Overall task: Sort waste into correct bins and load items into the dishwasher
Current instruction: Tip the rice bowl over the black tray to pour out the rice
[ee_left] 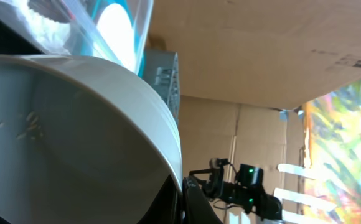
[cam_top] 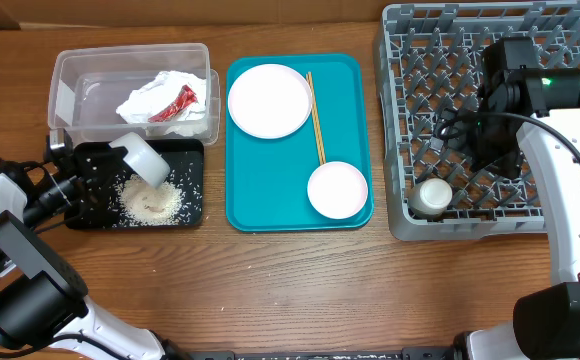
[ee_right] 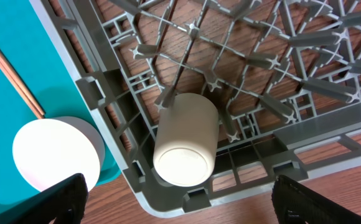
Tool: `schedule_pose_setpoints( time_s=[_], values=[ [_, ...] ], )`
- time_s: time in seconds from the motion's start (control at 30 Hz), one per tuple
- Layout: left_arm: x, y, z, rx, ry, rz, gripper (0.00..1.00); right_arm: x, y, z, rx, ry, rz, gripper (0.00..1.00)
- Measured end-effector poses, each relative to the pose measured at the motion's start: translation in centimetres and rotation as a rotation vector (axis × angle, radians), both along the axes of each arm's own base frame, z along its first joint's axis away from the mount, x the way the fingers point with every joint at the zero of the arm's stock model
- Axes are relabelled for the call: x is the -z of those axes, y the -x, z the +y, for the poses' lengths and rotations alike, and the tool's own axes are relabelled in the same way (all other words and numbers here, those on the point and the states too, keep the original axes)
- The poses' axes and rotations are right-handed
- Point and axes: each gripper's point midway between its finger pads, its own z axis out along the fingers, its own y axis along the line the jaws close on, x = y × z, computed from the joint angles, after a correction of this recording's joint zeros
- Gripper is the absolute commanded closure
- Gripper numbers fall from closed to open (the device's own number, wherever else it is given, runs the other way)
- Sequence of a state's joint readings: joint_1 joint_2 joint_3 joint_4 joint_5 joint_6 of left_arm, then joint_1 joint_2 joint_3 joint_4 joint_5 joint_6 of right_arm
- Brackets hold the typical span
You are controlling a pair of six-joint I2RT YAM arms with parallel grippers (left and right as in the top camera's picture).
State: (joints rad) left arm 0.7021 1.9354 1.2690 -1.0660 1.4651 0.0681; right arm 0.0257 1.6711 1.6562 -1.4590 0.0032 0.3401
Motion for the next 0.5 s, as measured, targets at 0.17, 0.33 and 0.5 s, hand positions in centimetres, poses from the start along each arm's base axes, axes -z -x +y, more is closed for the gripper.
schedule_pose_setpoints(
  time_s=[0.17,0.33,0.5],
  values=[
    [-0.5,-0.4,0.2,-0.005,0.016,-0.037,0.96,0.0,0.0,0.0,0.0,0.0,0.0,0.04],
    [-0.3,-0.9,0.6,-0.011,0.011,-0.022,0.96,0.0,0.0,0.0,-0.001,0.0,0.002,0.04],
    [-0.4,-1.3,0.7,-0.007,0.007,-0.046,0.96,0.0,0.3,0.0,0.0,0.0,0.014,0.04]
  ],
)
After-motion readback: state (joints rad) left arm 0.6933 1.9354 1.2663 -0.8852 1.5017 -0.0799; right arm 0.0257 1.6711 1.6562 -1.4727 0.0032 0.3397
